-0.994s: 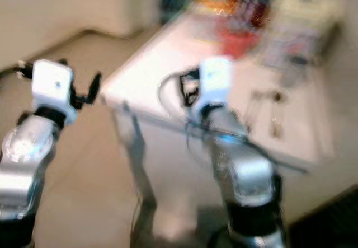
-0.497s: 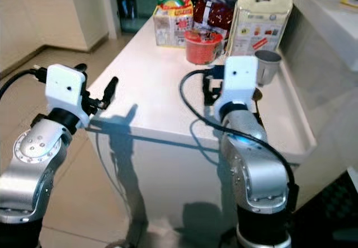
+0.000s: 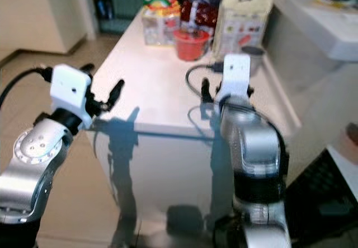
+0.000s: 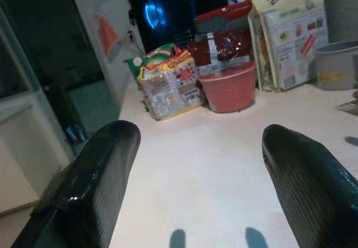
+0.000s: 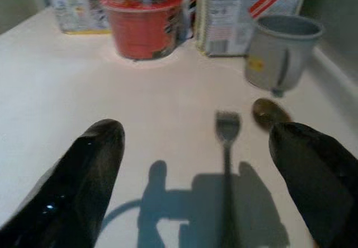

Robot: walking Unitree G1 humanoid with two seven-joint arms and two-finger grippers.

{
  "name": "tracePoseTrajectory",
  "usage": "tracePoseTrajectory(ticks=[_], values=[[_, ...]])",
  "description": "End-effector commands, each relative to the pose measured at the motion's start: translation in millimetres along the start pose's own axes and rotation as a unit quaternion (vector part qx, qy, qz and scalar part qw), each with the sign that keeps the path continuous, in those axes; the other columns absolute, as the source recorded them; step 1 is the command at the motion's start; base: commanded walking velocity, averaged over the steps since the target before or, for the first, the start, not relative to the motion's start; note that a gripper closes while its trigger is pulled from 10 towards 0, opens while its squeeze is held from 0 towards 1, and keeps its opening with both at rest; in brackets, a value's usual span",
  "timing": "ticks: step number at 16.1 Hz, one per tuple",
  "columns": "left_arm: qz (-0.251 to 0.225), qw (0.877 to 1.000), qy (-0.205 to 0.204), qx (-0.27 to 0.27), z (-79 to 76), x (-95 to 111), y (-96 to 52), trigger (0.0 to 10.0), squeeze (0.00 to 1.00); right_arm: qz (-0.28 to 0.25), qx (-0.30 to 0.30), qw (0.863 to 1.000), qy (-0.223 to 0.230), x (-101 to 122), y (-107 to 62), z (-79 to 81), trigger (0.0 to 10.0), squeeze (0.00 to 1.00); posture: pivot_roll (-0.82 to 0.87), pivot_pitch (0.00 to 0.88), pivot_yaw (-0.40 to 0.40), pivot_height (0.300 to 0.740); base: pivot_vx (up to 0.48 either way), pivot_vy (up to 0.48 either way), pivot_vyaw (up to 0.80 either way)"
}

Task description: Setting the table

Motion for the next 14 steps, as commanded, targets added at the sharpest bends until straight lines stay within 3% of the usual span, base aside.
tracePoseTrajectory(ticks=[1, 5, 6, 7, 9, 14], values=[[0.002, 1.0, -0.002, -0.006, -0.6, -0.8, -0.5, 10.0, 0.0, 0.017, -0.001, 1.0, 0.002, -2.0, 10.1, -3.6, 10.0, 1.0, 0.04, 0.0, -0.022, 0.74, 0.0, 0.0, 0.0], [-0.002, 1.0, 0.002, -0.018, -3.0, 1.4, 1.8, 10.0, 0.0, 0.049, 0.007, 0.998, -0.039, -1.0, 46.8, -4.5, 10.0, 1.0, 0.05, 0.0, -0.031, 0.74, 0.0, 0.0, 0.0], [-0.002, 1.0, 0.0, -0.017, -2.3, 2.2, 1.5, 10.0, 0.0, 0.044, 0.005, 0.998, -0.039, 2.9, 49.1, -4.5, 10.0, 0.33, 0.05, 0.0, -0.036, 0.74, 0.0, 0.0, 0.0], [0.001, 1.0, -0.003, -0.005, 0.8, 2.6, 1.1, 10.0, 0.0, 0.035, 0.003, 0.999, -0.032, 9.9, 53.3, -4.6, 10.0, 0.0, 0.05, 0.0, -0.038, 0.74, 0.0, 0.0, 0.0], [0.004, 1.0, -0.005, 0.006, 2.6, 0.8, 0.6, 10.0, 0.0, 0.029, -0.004, 0.999, -0.025, 11.8, 62.3, -8.4, 10.0, 0.0, 0.05, 0.0, -0.035, 0.74, 0.0, 0.0, 0.0], [0.008, 1.0, -0.003, 0.009, 0.6, 1.6, -0.8, 10.0, 0.0, 0.067, 0.008, 0.997, -0.035, -7.7, 75.1, -8.1, 10.0, 0.0, 0.05, 0.028, -0.044, 0.74, 0.0, 0.0, 0.0]])
Point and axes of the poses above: a point about 5 cm out from each wrist's last joint towards the gripper, its own y axis pointing out of the wrist towards the gripper, its own x axis along the axis of the wrist's last joint, z = x × y, the point moved 1 cm from there along y, pointing out of the wrist towards the gripper, and after that the axes turned 10 degrees about y, right-handed, at the moved point
